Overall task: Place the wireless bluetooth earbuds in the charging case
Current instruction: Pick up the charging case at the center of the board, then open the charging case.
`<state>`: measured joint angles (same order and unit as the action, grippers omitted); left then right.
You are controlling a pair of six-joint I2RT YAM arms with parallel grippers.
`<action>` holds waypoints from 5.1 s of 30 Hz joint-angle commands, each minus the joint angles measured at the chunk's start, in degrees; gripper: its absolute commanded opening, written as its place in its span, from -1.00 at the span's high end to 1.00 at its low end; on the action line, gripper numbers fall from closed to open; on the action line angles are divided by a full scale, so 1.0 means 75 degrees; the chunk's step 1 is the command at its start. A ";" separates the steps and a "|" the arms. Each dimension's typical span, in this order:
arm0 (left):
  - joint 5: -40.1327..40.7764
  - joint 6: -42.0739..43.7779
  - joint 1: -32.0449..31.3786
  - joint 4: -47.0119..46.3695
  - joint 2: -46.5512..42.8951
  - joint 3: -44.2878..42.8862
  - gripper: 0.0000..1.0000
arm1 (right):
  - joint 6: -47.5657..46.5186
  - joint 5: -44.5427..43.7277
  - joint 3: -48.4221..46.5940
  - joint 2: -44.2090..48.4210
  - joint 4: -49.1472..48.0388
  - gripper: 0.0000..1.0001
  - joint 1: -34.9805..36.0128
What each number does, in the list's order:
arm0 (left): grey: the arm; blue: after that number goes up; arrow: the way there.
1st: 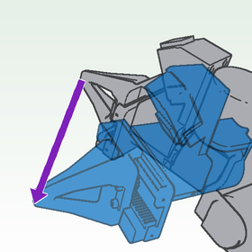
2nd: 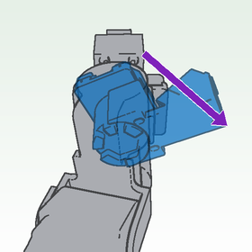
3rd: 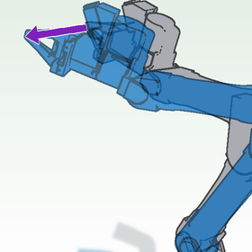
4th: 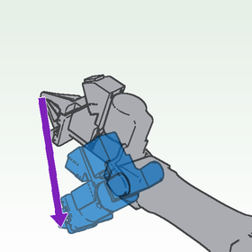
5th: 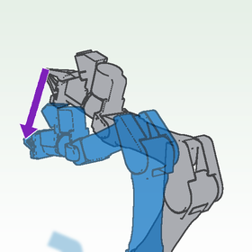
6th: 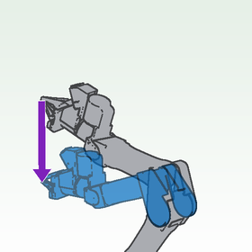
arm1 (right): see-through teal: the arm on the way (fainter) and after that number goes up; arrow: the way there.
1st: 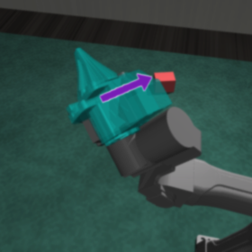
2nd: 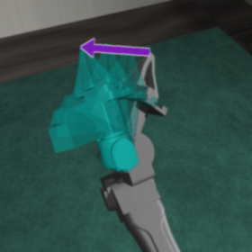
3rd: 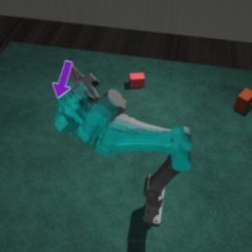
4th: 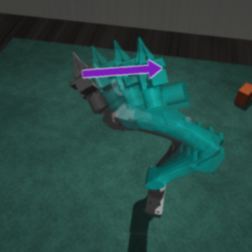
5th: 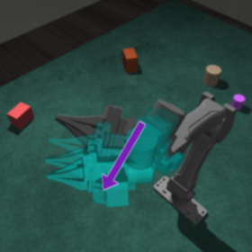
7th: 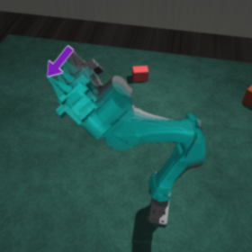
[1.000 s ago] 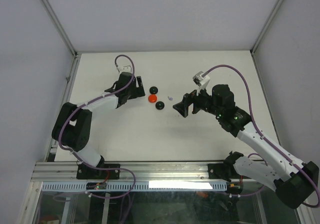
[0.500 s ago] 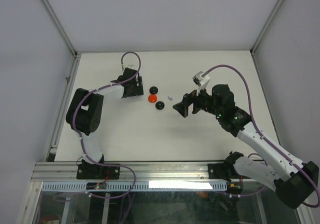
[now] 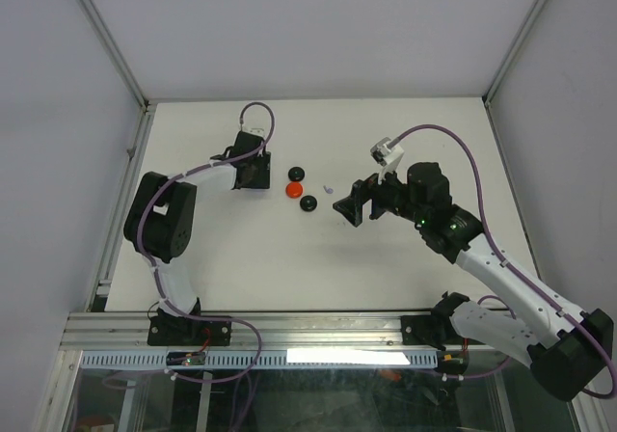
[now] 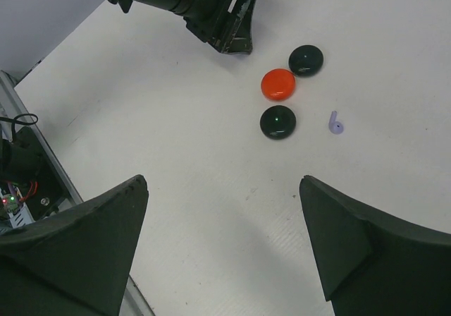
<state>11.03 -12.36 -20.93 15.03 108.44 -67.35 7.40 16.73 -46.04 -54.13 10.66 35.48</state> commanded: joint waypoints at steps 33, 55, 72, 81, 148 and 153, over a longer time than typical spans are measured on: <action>-0.2341 0.8470 -0.3804 -0.1048 -0.5511 0.2880 0.15 | 0.0648 0.3501 -0.2562 -0.3342 0.1691 -0.82 -0.1309; -0.2818 0.9488 -0.4532 -0.1452 -0.5555 0.2549 0.11 | 0.0494 0.5129 -0.1945 -0.3793 0.0429 -0.46 -0.0838; -0.3234 0.8935 -0.4557 -0.1546 -0.5633 0.2555 0.08 | 0.0333 0.5407 -0.1427 -0.3653 -0.0263 0.21 -0.0828; -0.2675 0.7568 -0.4558 -0.1652 -0.5889 0.2720 -0.26 | 0.0553 0.5387 -0.0990 -0.3000 -0.1107 0.79 -0.0858; -0.4772 -0.3821 -0.2790 -1.3760 -0.4490 0.5768 1.00 | 0.3524 0.5131 0.1192 -0.1224 -0.6881 0.38 -0.1044; -0.5017 -0.3708 -0.2613 -1.2845 -0.4920 0.5723 1.00 | 0.3524 0.5131 0.0689 -0.0788 -0.5067 0.38 -0.1187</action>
<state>-23.64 -42.06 -41.52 -80.64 75.77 -22.79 36.53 54.30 -36.32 -62.92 -39.33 27.46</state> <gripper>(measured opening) 0.162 0.308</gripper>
